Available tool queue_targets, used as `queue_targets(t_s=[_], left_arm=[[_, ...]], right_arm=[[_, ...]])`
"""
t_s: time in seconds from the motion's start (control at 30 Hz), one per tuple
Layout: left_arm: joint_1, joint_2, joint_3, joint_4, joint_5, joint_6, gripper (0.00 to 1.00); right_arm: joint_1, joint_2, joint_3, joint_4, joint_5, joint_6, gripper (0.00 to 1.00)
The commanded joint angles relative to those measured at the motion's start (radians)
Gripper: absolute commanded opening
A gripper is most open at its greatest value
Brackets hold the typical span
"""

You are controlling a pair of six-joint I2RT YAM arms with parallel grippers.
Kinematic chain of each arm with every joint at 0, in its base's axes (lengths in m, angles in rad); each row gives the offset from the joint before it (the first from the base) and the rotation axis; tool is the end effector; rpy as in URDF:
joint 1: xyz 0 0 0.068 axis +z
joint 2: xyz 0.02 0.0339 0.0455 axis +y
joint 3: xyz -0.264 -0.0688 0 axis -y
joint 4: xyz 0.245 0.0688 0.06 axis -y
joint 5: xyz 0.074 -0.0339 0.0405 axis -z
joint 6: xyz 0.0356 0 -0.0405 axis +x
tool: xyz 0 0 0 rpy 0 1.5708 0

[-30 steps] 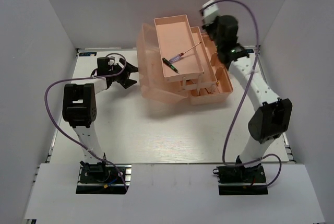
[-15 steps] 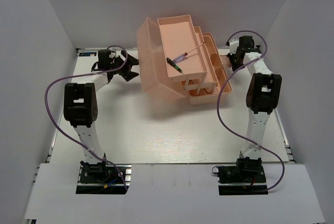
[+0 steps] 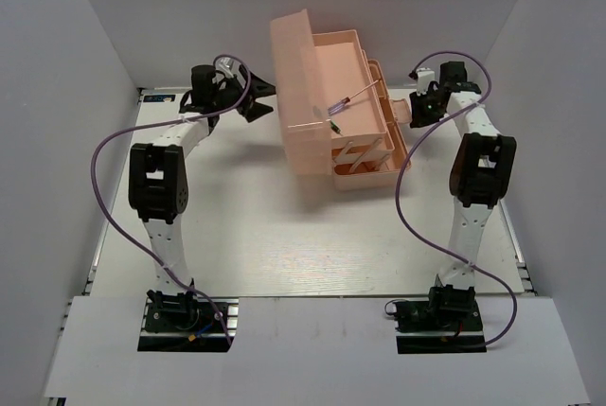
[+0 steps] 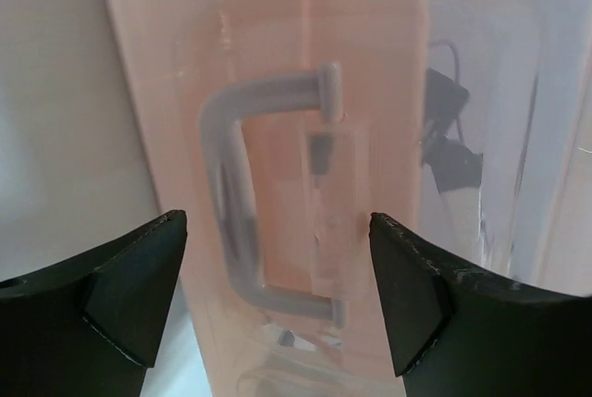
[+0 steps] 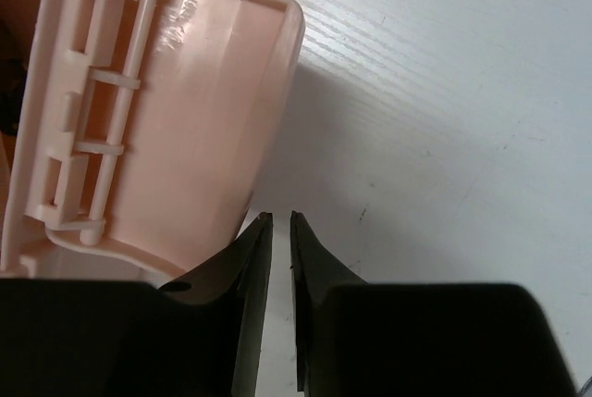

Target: Sort the tools into containers

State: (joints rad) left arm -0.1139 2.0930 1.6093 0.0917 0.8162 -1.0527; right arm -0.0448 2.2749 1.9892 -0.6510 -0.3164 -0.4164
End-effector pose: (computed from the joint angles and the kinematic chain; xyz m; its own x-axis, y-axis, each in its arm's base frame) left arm 0.4813 -0.0812 0.2439 -0.8367 -0.5033 -0.2159 0.0401 0.3369 -0.9407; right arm 0.5068 -0.0116 0.2164 -0.6788 -0.3544 -0.6432 -0.4550 0.8904 -0.0104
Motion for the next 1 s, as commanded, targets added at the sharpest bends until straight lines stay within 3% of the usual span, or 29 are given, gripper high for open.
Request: queue_targets(t_s=[0.0,0.47,0.63,0.7,0.77,0.9,0.97], left_arm=[[-0.075,0.007,0.050,0.011,0.083,0.010,0.89],[-0.176,0.133,0.284,-0.043,0.132,-0.018,0.89],[-0.210,0.148,0.359,-0.033,0.132,-0.050,0.89],[-0.210,0.127,0.359,-0.024,0.132,-0.050,0.89],[-0.210,0.105,0.359,-0.024,0.132,-0.050,0.89],[-0.201,0.047,0.312,-0.024,0.132,-0.040,0.89],[-0.201,0.015,0.250,-0.015,0.143,-0.027,0.89]], right_arm=[[0.059,-0.061,-0.027,-0.070,-0.205,0.050,0.20],[0.060,-0.133,-0.098,-0.052,-0.279,0.096,0.23],[0.059,-0.185,-0.139,-0.007,-0.187,0.106,0.25],[0.056,-0.205,-0.196,0.068,-0.030,0.129,0.26],[0.022,-0.258,-0.265,0.118,0.033,0.137,0.31],[-0.015,-0.327,-0.332,0.145,-0.028,0.149,0.36],[-0.026,-0.368,-0.372,0.174,-0.130,0.166,0.36]])
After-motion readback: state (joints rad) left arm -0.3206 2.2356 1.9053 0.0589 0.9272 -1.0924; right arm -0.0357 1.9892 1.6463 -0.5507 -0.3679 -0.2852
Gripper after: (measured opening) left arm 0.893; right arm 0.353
